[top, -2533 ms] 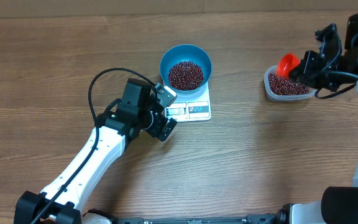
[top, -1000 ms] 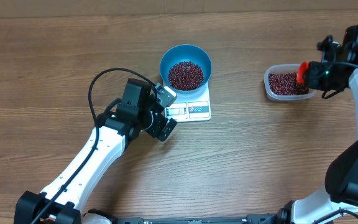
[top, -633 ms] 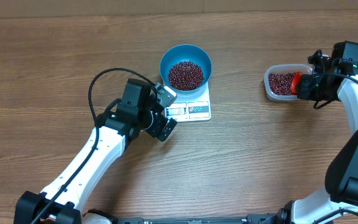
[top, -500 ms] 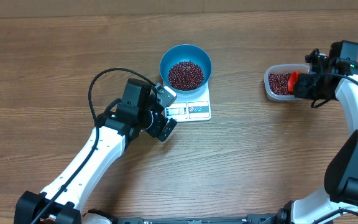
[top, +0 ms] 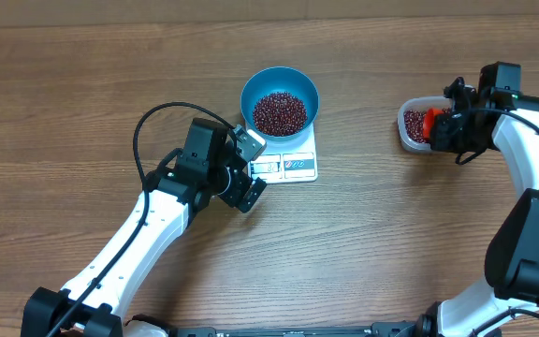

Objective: Scoop item into bowl and weigh 150g on scale
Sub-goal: 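Return the scoop right and dip it into the bean tub, then scoop beans and lift the filled scoop out of the tub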

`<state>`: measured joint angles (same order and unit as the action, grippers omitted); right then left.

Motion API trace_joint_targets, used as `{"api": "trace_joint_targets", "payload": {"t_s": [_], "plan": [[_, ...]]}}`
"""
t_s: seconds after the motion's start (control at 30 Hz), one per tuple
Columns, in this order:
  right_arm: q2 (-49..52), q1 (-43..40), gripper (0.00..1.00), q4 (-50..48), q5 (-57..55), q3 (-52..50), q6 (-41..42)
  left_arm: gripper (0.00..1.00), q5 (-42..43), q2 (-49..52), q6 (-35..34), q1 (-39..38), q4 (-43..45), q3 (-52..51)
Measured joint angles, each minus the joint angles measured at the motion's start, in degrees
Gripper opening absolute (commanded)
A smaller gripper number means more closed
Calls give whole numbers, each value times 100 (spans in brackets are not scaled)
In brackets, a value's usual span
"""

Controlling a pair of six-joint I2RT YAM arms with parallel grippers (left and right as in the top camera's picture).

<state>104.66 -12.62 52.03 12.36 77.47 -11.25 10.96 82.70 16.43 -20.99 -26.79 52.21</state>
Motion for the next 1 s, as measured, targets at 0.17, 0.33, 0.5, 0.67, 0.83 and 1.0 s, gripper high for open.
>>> {"api": "trace_joint_targets", "payload": {"t_s": [0.17, 0.33, 0.5, 0.67, 0.83, 1.0], "plan": [[0, 39, 4, 33, 179, 0, 39, 100, 0, 0, 0, 0, 0, 0], [4, 42, 4, 48, 391, 0, 57, 100, 0, 0, 0, 0, 2, 0], [11, 39, 4, 48, 424, 0, 94, 100, 0, 0, 0, 0, 0, 0], [92, 39, 4, 2, 511, 0, 138, 100, 0, 0, 0, 0, 0, 0], [199, 28, 4, -85, 791, 2, 162, 100, 0, 0, 0, 0, 0, 0], [264, -83, 4, -96, 1335, 2, 227, 100, 0, 0, 0, 0, 0, 0]]}}
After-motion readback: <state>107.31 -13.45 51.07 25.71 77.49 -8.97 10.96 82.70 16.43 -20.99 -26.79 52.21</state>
